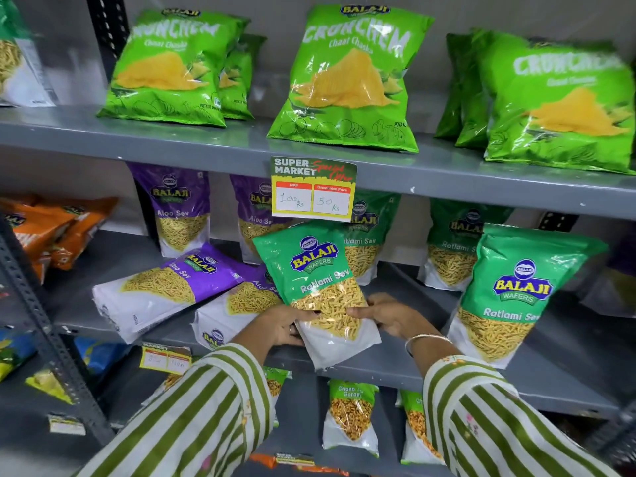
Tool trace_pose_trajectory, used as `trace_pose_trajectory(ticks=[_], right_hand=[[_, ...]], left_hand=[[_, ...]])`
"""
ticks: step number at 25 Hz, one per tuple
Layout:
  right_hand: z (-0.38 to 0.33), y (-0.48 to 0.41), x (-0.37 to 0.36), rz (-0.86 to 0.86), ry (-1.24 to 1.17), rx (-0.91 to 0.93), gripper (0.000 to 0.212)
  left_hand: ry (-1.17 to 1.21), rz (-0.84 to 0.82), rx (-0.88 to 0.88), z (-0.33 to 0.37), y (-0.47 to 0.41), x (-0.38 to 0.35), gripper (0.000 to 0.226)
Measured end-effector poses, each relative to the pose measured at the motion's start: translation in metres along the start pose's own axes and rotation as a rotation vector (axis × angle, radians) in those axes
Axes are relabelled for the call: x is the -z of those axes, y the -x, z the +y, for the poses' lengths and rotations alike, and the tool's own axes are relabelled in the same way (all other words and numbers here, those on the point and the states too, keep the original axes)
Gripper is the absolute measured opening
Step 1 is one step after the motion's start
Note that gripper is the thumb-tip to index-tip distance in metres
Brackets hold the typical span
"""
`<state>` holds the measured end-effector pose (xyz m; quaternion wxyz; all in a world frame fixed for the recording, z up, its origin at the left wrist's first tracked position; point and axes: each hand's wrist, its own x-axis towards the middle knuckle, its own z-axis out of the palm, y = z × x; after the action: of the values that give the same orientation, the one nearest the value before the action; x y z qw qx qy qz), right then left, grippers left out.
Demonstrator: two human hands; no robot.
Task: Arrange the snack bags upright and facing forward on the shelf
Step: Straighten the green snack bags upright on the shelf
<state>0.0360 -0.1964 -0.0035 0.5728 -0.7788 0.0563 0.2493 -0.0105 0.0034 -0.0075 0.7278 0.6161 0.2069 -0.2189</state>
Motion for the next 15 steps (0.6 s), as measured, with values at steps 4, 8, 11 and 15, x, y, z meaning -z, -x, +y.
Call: trace_pose_trajectory(ticks=[4,8,11,15], right_hand=[[0.003,0.019,-0.017,0.128,0.026,0.13,0.056],[0.019,0.034,-0.036,0.237,-0.009,0.22,0.056],[0.033,0.042,-0.044,0.297,-0.061,0.253,0.056],[0.036,0.046,-0.034,0.368,-0.029,0.259,0.057]], left_hand=[[-0.122,0.058,-0.161,0.011,0.011,0.012,0.063],[-0.352,0.086,-0.246,0.012,0.015,0.019,0.03],[-0.445,0.066,-0.275,0.012,0.018,0.019,0.03],[-0.474,0.011,-0.299,0.015,0.008,0.007,0.03]])
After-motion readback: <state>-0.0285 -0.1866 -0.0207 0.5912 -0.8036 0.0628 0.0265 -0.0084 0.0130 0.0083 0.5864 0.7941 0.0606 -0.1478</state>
